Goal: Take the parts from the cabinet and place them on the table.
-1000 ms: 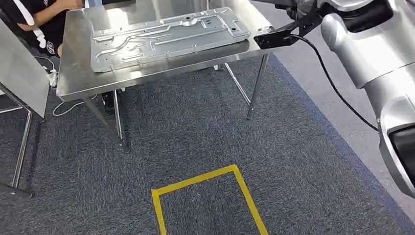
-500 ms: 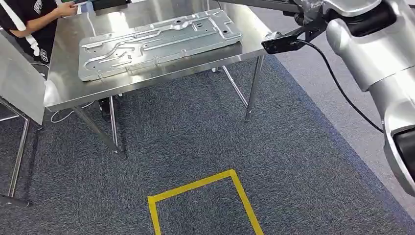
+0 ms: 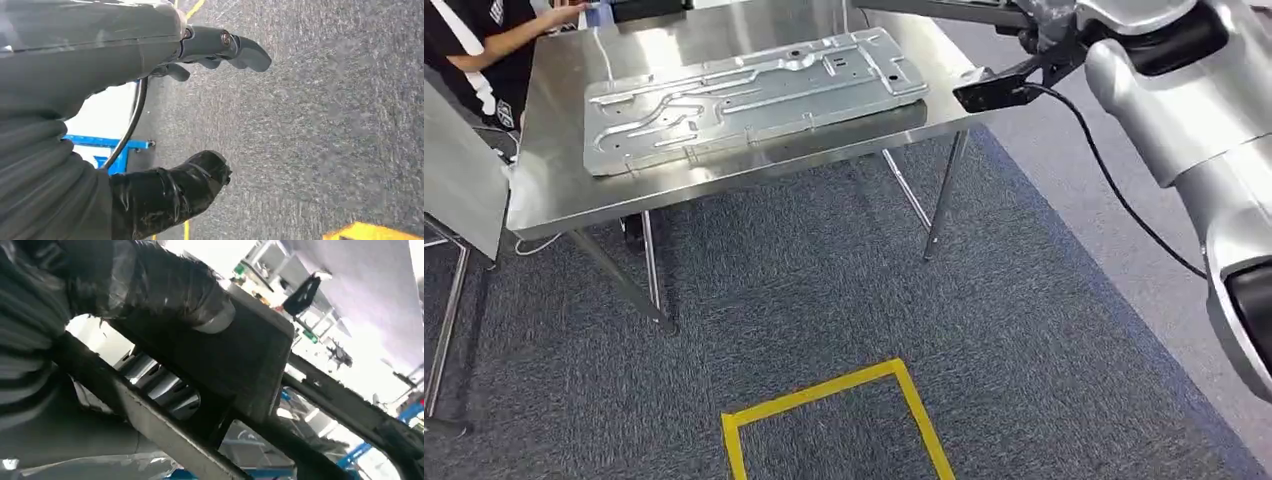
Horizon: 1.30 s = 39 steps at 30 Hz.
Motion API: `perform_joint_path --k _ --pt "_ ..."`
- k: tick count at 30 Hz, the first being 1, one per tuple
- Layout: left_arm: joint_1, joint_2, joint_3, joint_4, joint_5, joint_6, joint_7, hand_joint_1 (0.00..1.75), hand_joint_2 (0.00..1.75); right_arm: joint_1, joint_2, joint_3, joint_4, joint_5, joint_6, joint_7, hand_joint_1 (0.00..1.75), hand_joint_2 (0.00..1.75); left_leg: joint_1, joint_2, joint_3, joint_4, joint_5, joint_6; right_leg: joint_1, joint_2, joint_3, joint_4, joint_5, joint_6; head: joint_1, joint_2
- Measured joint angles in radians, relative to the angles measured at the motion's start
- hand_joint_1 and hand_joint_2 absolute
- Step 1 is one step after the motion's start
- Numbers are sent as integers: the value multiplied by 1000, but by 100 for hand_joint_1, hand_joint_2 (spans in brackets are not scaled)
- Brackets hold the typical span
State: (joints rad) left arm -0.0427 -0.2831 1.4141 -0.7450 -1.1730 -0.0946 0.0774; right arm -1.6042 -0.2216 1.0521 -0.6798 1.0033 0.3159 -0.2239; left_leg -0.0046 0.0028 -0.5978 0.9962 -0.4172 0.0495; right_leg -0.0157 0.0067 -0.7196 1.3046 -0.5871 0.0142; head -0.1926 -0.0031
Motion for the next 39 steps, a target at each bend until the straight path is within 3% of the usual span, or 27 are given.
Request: perform_joint_path --k 1,2,3,5,7,10,12,15,16,17,18,20,21,22,25,26,27,28,30,31,32,34,35,36,37,38,39 --pt "-1 -2 0 0 -2 -1 0 0 175 3 -3 3 1 0 2 0 175 175 0 -1 3 4 -7 0 -1 -1 -36 41 4 2 0 0" --pt "-2 -3 0 0 -2 -2 -1 0 175 4 -4 5 2 -1 2 0 175 175 2 -4 7 9 -13 -2 -3 -1 -45 30 33 5 0 0" --pt "-1 -7 0 0 -3 -2 -1 0 175 4 -5 6 2 -1 1 0 175 175 4 -7 12 17 -23 -5 -5 -1 -31 -26 82 6 0 0" --pt "0 -10 0 0 -3 -3 -1 0 175 0 -5 7 2 -1 1 0 175 175 7 -8 24 38 -50 -14 -9 -4 38 -209 191 8 0 0" --pt "0 -9 4 -1 -3 -2 -1 0 175 -6 -6 8 2 -2 1 0 175 175 1 -9 15 54 -62 -26 -1 -2 54 -232 163 0 -1 0" --pt "-1 -11 6 -1 -3 -2 0 0 175 -3 -7 12 4 -7 1 0 175 175 5 -10 16 42 -59 -39 3 -1 53 -231 163 -13 -1 0" --pt "-3 -11 8 -3 -1 -2 2 0 175 -4 -6 12 3 -13 1 0 175 175 7 -8 5 75 -85 -50 -3 -3 68 -246 164 -26 -1 0" --pt "-3 -10 10 -3 0 -1 3 0 175 -4 -5 13 4 -19 2 0 175 175 11 -8 -112 295 -169 -61 -2 -3 77 -247 156 -36 -1 0" --pt "-3 -11 10 -3 0 -1 3 0 175 -2 -5 15 4 -19 2 0 175 175 11 -8 -146 344 -176 -62 -1 -2 79 -247 154 -36 -1 0" --pt "-3 -11 10 -3 0 -1 3 0 175 -1 -5 17 4 -22 3 0 175 175 12 -8 -158 347 -157 -61 0 -2 83 -247 151 -36 -1 0" --pt "-4 -11 10 -3 0 -1 3 0 175 -1 -5 18 4 -24 5 0 175 175 12 -8 -146 303 -116 -59 0 2 88 -247 147 -35 -1 0" --pt "-3 -11 10 -4 -2 -1 3 0 175 -3 -5 18 6 -32 6 0 175 175 12 -18 -69 121 -4 -50 1 13 103 -247 139 -31 -1 0" --pt "1 -10 10 -6 -2 -1 3 0 175 -3 -5 18 6 -36 7 0 175 175 12 -55 -44 62 8 -44 -3 16 104 -249 136 -29 -1 0" --pt "3 -10 11 -7 -3 -1 3 0 175 -7 -5 19 8 -37 9 0 175 175 12 -62 -31 52 1 -42 0 23 101 -249 137 -23 -1 0" --pt "2 -10 11 -9 -3 0 3 0 175 -2 -2 20 9 -40 9 -1 175 175 3 -39 -25 34 -7 -40 -10 42 95 -258 146 -7 -1 0" --pt "0 -10 11 -9 -3 0 3 0 175 -2 -3 20 11 -41 9 -1 175 175 11 -28 -15 10 0 -33 -3 50 95 -256 144 1 -1 0" --pt "-1 -11 11 -9 -3 0 3 0 175 -4 -8 20 15 -42 8 -1 175 175 12 -13 -4 2 4 -29 -5 35 87 -241 132 1 0 0" --pt "-1 -11 11 -9 -3 0 3 0 175 -9 -8 20 16 -42 8 -2 175 175 12 -5 0 -4 4 -21 -2 18 66 -196 103 2 0 0" --pt "-1 -11 11 -9 -3 0 3 0 175 -13 -8 21 17 -45 7 -9 175 175 8 13 0 -1 0 -14 -2 8 -7 -48 40 3 0 0" --pt "-2 -12 11 -9 -3 0 3 0 175 -10 -8 22 19 -45 8 -13 175 175 8 17 0 0 -3 -12 -4 6 -42 14 24 5 0 0" --pt "-3 -12 11 -9 -3 0 3 0 175 -7 -9 23 22 -45 8 -14 175 175 8 19 0 2 -4 -13 -6 5 -57 35 29 7 0 0" --pt "-7 -12 11 -9 -3 0 3 0 175 -6 -11 26 25 -45 8 -19 175 175 9 25 1 13 -12 -17 -10 -1 -18 -55 97 9 0 0" --pt "-8 -12 11 -9 -3 0 3 0 175 -8 -12 26 25 -45 8 -22 175 175 10 26 1 22 -19 -21 -12 -6 26 -143 142 11 0 0" --pt "-7 -12 11 -9 -3 0 3 0 175 -11 -14 26 25 -45 8 -28 175 175 10 27 -1 34 -28 -27 -15 -12 61 -220 160 11 0 0" --pt "-7 -11 11 -9 -3 0 3 0 175 -15 -15 26 25 -46 8 -33 175 175 1 28 -11 45 -34 -35 -7 -15 75 -228 143 10 0 0" --pt "-9 -11 11 -9 -3 0 3 0 175 -14 -14 27 24 -54 9 -39 175 175 2 28 -13 47 -34 -38 -7 -11 69 -225 145 -1 -2 0" --pt "-10 -11 11 -9 -3 0 3 0 175 -12 -14 27 25 -56 9 -39 175 175 3 29 -12 50 -34 -39 -5 -10 68 -226 145 -3 -2 0"
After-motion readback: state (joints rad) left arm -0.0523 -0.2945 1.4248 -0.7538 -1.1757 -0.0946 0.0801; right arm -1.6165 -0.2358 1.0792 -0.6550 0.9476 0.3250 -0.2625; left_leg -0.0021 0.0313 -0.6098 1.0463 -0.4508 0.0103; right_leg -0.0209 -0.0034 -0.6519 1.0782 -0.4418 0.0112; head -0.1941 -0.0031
